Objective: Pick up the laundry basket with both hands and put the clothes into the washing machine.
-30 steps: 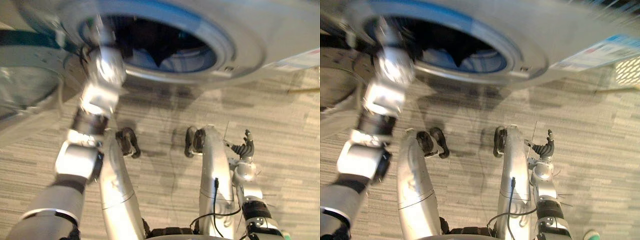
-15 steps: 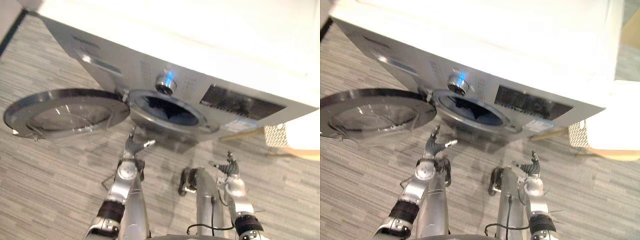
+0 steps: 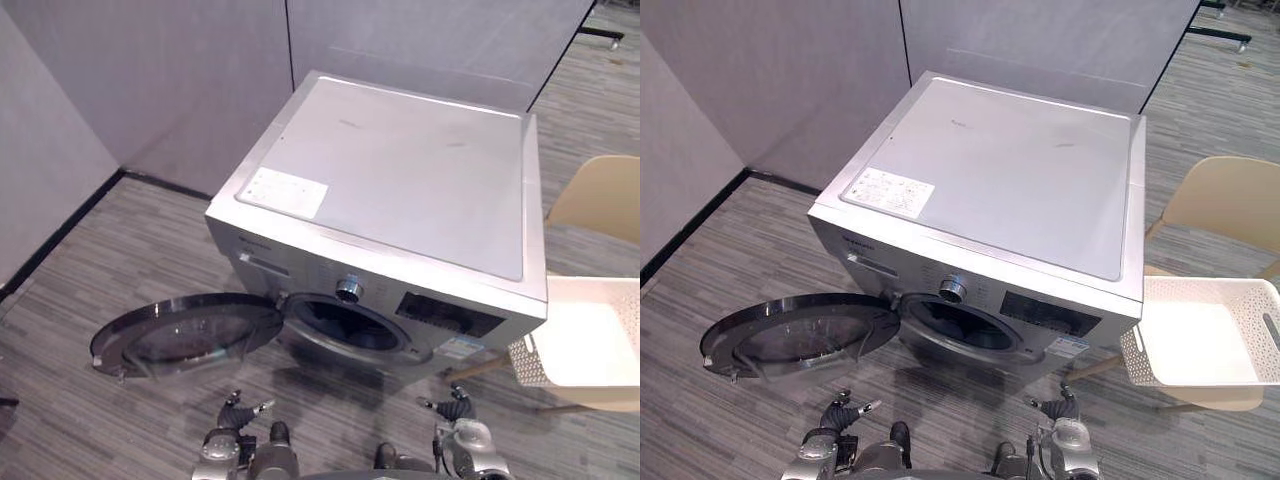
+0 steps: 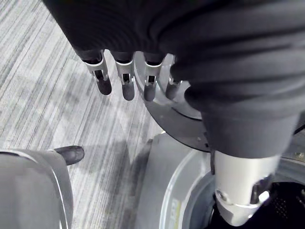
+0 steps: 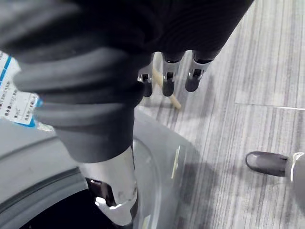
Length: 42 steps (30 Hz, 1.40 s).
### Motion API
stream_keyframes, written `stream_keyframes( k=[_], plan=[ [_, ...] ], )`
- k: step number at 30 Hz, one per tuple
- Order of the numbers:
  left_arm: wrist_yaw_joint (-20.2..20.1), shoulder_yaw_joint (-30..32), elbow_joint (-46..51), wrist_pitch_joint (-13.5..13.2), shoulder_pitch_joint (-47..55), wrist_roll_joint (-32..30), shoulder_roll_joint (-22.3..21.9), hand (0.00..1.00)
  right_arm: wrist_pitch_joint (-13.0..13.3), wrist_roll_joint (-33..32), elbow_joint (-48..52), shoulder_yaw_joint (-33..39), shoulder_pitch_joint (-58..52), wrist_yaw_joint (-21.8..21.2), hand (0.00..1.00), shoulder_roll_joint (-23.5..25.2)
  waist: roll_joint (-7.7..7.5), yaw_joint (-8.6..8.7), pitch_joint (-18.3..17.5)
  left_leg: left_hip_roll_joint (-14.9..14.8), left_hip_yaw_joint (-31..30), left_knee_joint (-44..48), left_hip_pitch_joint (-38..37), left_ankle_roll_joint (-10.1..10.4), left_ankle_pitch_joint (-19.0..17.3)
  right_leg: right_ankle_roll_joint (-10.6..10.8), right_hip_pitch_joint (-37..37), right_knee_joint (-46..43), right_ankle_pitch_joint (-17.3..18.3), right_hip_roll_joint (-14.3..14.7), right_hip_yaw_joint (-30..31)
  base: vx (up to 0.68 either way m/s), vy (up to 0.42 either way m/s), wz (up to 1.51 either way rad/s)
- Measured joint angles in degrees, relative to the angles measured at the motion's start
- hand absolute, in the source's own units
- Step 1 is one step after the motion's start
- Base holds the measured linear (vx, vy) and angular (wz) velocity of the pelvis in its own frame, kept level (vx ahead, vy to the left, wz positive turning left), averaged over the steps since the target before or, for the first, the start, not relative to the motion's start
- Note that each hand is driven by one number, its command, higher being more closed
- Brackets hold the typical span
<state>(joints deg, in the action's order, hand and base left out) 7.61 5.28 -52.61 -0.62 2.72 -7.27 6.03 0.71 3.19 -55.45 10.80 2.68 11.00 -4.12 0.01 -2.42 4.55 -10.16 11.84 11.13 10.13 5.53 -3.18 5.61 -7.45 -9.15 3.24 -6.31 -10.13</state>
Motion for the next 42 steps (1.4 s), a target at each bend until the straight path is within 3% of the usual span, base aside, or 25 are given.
stream_keyframes(
  k=[2, 4, 5, 6, 8, 9, 10, 11, 12, 13, 14, 15, 17, 18, 20, 21, 23, 24, 26, 30, 33, 35, 38, 42],
  plan=[
    [0.00, -0.01, 0.12, -0.14, -1.02, 0.08, -0.16, 0.00, 0.02, 0.90, 0.28, -1.19, 0.79, 0.07, 0.00, -0.06, 0.02, -0.06, 0.27, -0.38, 0.70, 2.12, 1.98, -0.47, -0.27, -0.03, -3.67, -3.90, -1.20, -0.15, -0.17, -0.16, 0.096, -0.41],
    [0.01, 0.01, 0.37, -0.36, -2.14, 0.23, -0.36, 0.00, 0.02, 0.96, 0.73, -2.42, 1.11, 0.07, 0.00, -0.33, 0.32, -0.07, 1.30, -0.58, 0.90, 2.33, 2.07, -2.22, -1.35, 0.19, -4.64, -4.71, -2.66, -0.04, -0.50, -0.15, 0.068, -0.24],
    [0.04, 0.61, 0.49, -0.61, -2.59, 0.35, -0.40, 0.00, -0.07, 0.96, 0.69, -2.63, 1.21, 0.04, 0.00, -0.15, -0.09, -0.33, 1.77, -1.29, 1.71, 2.47, 2.38, -3.03, -0.89, 0.64, -5.01, -7.48, -0.51, -0.98, -0.41, -0.19, 0.001, 0.02],
    [0.11, 1.93, 1.26, -0.78, -2.50, 0.47, -0.69, 0.00, -0.09, 0.93, 0.73, -2.77, 0.89, 0.04, 0.00, 0.30, -0.31, -0.35, 2.65, -0.66, 1.80, 4.65, 3.18, -3.45, -1.10, 1.74, -6.75, -24.46, 6.82, -3.20, -0.67, -0.23, -0.002, 0.12],
    [0.15, 2.07, 2.34, -0.84, -1.66, 0.50, -0.54, 0.00, -0.04, 0.92, 0.73, -2.98, 0.48, 0.04, 0.00, 0.51, -0.82, -1.70, 2.47, -0.58, 1.87, 6.21, 3.51, -3.46, -1.10, 3.67, -4.13, -30.93, 9.51, -3.34, -0.72, -0.19, -0.048, 0.07],
    [0.23, 2.28, 3.73, -0.88, -0.99, 0.55, -0.56, 0.00, 0.09, 0.91, 0.75, -3.33, 0.85, 0.10, 0.00, 0.37, -1.30, -3.19, 2.25, -0.46, 2.45, 7.28, 4.45, -3.51, -0.79, 3.65, -1.34, -27.75, 11.51, -3.00, -0.57, -0.21, -0.122, -0.18],
    [0.35, 2.60, 4.36, -0.92, -1.00, 0.60, -0.91, 0.00, 0.22, 0.90, 0.81, -3.97, 2.04, 0.20, 0.00, -0.28, -1.51, -3.94, 1.90, -0.47, 2.53, 7.30, 7.06, -3.47, 0.93, 2.12, -0.25, -20.52, 14.23, -1.53, -0.73, -0.26, -0.164, -0.21],
    [0.39, 2.64, 4.59, -0.88, -1.39, 0.60, -1.31, 0.00, 0.32, 0.88, 1.25, -3.86, 2.80, 0.40, 0.00, -0.70, -1.28, -4.33, 1.58, -0.76, 2.49, 6.59, 8.46, -3.07, 2.17, 1.12, -0.35, -16.94, 14.74, -0.92, -0.99, -0.36, -0.189, -0.14],
    [0.57, 2.52, 5.41, -0.95, -2.14, 0.60, -2.64, 0.00, 0.52, 0.87, 2.85, -3.81, 4.12, 0.78, 0.00, -1.66, 1.28, -4.80, 1.84, -1.33, 1.79, 4.39, 11.84, -2.24, 4.99, -1.97, -0.96, -10.95, 13.73, 1.31, -1.76, -0.40, -0.142, 0.13],
    [0.80, 1.38, 5.26, -0.86, -2.76, 0.61, -4.02, 0.00, 0.47, 0.85, 2.98, -3.54, 5.53, 1.54, 0.00, -2.59, 4.18, -4.47, 3.55, -2.07, -0.63, 0.50, 12.08, -0.29, 8.47, -3.23, -1.13, -8.80, 11.01, 3.38, -3.61, -0.35, -0.098, 0.19],
    [0.83, 0.88, 5.31, -0.87, -2.72, 0.66, -4.40, 0.00, 0.23, 0.79, 2.49, -3.51, 5.44, 1.53, 0.00, -2.53, 4.58, -4.40, 3.54, -2.27, -0.82, -1.90, 11.58, 0.13, 10.12, -3.79, -1.57, -8.71, 10.29, 3.79, -4.28, -0.33, -0.081, 0.34],
    [1.07, 0.16, 5.33, -0.84, -2.47, 0.95, -4.68, 0.00, 0.04, 0.67, 2.65, -3.30, 4.51, 1.55, 0.00, -1.86, 4.06, -4.30, 3.85, -2.18, -0.91, -4.98, 10.40, 0.94, 10.80, -5.00, -2.01, -8.60, 9.54, 3.38, -5.65, -0.27, -0.069, 0.40],
    [1.06, -0.83, 5.97, -0.86, -2.50, 0.85, -4.83, 0.00, -0.05, 0.21, 2.94, -1.81, 3.13, 1.62, 0.00, -0.48, 2.38, -2.92, 4.27, -0.92, -0.94, 2.33, 10.46, -0.93, 9.43, -5.77, -1.79, -8.72, 8.88, 1.43, -7.52, -0.23, -0.030, 0.55],
    [1.07, -1.09, 6.54, -0.88, -2.52, 0.80, -4.85, 0.00, -0.05, 0.06, 3.26, -1.51, 2.54, 1.65, 0.00, -0.24, 1.08, -2.22, 4.55, -0.62, -0.99, 6.73, 10.39, -2.10, 6.22, -5.89, -2.02, -8.71, 8.31, 0.63, -8.17, -0.18, 0.008, 0.47],
    [1.12, -2.21, 7.71, -1.03, -2.71, 0.23, -4.70, 0.00, 0.05, -0.34, 4.26, -1.01, 1.13, 1.63, 0.00, -0.01, 0.83, -1.55, 4.57, -1.53, -2.64, 13.94, 8.85, -2.62, -0.28, -5.21, -2.85, -8.66, 7.16, -0.25, -8.58, -0.21, 0.086, 0.32],
    [1.16, -3.05, 7.70, -0.99, -2.96, -0.14, -4.63, 0.00, 0.04, -0.32, 4.25, -0.69, 0.52, 1.58, 0.00, -0.09, 1.06, -1.39, 4.45, -1.76, -3.91, 12.84, 6.40, -1.88, -2.85, -4.39, -3.09, -8.33, 6.50, -0.27, -8.57, -0.19, 0.141, 0.10],
    [1.26, -4.25, 7.63, -0.88, -3.10, -0.59, -4.03, 0.00, 0.03, -0.31, 2.74, 0.30, -0.09, 1.57, 0.00, -0.28, 1.00, -1.41, 4.22, -0.76, -4.93, 5.68, 2.82, 0.39, -4.67, -3.20, -3.16, -7.20, 5.64, -0.43, -8.16, -0.16, 0.186, 0.02],
    [1.33, -5.64, 7.68, -0.85, -3.09, -1.56, -2.44, 0.00, -0.06, -0.31, 1.68, 0.46, -0.68, 1.43, 0.00, 0.36, -0.43, -1.22, 3.36, 1.02, -4.48, 2.17, 2.09, -0.21, -3.02, -2.21, -3.32, -5.11, 3.85, -1.55, -7.75, -0.15, 0.191, 0.04],
    [1.38, -6.40, 7.83, -0.83, -3.27, -2.46, -0.77, 0.00, -0.06, -0.32, 0.59, 0.51, -0.88, 1.40, 0.00, 0.66, -1.17, -0.27, 2.57, 2.92, -4.45, -0.68, 1.85, -0.48, -1.95, -1.24, -2.96, -2.03, 1.57, -2.59, -7.68, -0.10, 0.201, 0.09],
    [2.81, -6.80, 11.75, -0.79, -3.84, -4.99, 2.93, 0.00, -0.06, -0.31, 0.01, 0.62, -0.85, 1.34, 0.00, -0.05, -0.48, 0.46, 2.14, 6.99, -3.90, -4.79, 0.05, -2.18, -0.66, 0.42, -1.01, 4.52, -3.30, -4.28, -6.17, -0.02, 0.181, -0.09],
    [4.19, -5.78, 17.83, -0.82, -4.19, -7.41, 5.32, 0.00, -0.02, -0.29, 0.01, 0.60, -0.68, 1.33, 0.00, -0.47, -0.35, 0.85, 2.05, 7.84, -3.87, -5.37, -0.81, -2.67, 0.19, 0.68, 0.35, 6.60, -4.67, -4.69, -5.98, 0.06, 0.096, -0.04],
    [6.05, -3.12, 23.39, -0.85, -5.58, -9.90, 8.35, 0.00, 0.20, -0.27, 0.04, 0.61, -0.30, 1.34, 0.00, -1.24, -0.46, 1.42, 1.85, 8.38, -3.93, -6.28, -1.29, -4.02, 1.17, 0.99, 1.06, 8.08, -5.57, -4.78, -6.23, 0.11, 0.044, 0.02],
    [9.67, 0.43, 25.31, -0.71, -11.84, -14.43, 15.86, 0.00, 0.69, -0.18, 0.09, 0.60, 0.01, 1.35, 0.00, -2.48, -0.49, 1.45, 1.83, 8.98, -4.05, -6.72, -1.26, -4.62, 1.73, 0.95, 1.63, 9.83, -6.45, -4.63, -6.57, 0.10, 0.009, 0.01],
    [15.31, 3.59, 25.29, 2.14, -21.90, -22.40, 26.88, 0.00, 1.89, 1.33, 0.93, -0.09, 0.32, 1.35, 0.00, -3.79, -0.75, 1.44, 1.96, 8.57, -4.72, -6.71, -0.71, -4.64, 1.71, -0.22, 1.77, 10.85, -7.27, -3.96, -6.90, 0.06, -0.024, 0.03]
  ],
)
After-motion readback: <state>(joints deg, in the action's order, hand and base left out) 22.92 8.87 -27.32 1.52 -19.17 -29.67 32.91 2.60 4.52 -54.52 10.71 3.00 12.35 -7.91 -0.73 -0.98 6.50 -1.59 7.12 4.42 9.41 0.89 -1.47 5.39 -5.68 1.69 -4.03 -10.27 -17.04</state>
